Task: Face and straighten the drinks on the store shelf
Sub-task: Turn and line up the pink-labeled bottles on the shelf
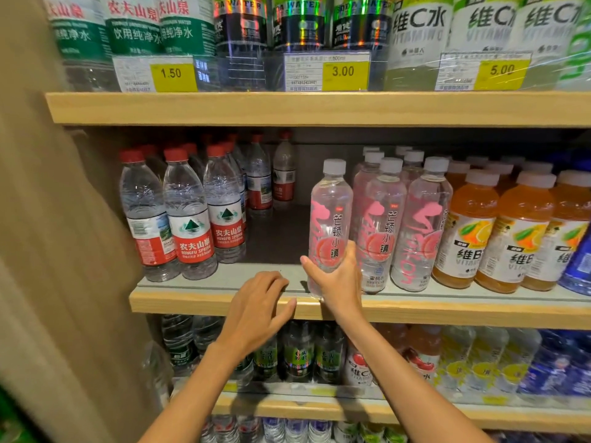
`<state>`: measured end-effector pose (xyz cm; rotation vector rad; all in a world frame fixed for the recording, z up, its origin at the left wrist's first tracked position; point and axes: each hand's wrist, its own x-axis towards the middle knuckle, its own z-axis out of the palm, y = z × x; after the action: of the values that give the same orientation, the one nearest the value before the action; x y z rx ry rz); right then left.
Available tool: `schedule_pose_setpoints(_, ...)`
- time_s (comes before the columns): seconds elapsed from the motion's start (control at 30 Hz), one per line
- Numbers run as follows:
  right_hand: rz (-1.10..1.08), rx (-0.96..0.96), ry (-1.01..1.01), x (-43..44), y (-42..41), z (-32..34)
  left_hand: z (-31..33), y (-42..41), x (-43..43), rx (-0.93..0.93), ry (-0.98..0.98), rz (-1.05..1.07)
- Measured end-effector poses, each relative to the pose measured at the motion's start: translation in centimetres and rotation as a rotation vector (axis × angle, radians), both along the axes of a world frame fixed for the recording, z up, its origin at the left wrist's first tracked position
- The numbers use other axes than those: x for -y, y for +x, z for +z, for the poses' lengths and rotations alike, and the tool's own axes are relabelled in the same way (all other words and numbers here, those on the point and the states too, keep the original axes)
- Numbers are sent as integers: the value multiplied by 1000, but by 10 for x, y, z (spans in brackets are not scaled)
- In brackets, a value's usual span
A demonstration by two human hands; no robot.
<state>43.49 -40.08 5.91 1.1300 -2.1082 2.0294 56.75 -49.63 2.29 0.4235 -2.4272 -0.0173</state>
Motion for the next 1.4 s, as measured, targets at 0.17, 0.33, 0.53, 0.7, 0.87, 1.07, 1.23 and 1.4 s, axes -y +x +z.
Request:
schedule_pose_setpoints(0.17,-16,-17,60,5,-3,-1,-1,-2,1,-8,11,-3)
schedule_pose_setpoints(0.33,-2,-17,136,-8,5,-1,0,-1,-1,21,44,13)
schedule_pose_setpoints(0.53,-252,-112,-48,-73,1,-15,6,-7,-14,-48,335,-4)
schedule_pose_setpoints(0.7,-505,-133,68,-117,-64,-18,21,-46,-36,-250,689,-125)
schedule_pose_setpoints(0.87,-413,-179,148,-105,-80,-27,23,-64,-36,-364,693,-120)
schedule_pose_setpoints(1.07,-425,-182,138,-97,-82,-24,23,-76,-41,-402,697,-118)
schedule_pose_setpoints(1.23,-413,-192,148,-95,-82,-24,23,-83,-43,-410,699,-112)
schedule_pose_setpoints(1.4,-408,-197,141,-97,-84,-24,22,-85,-42,-412,708,-105)
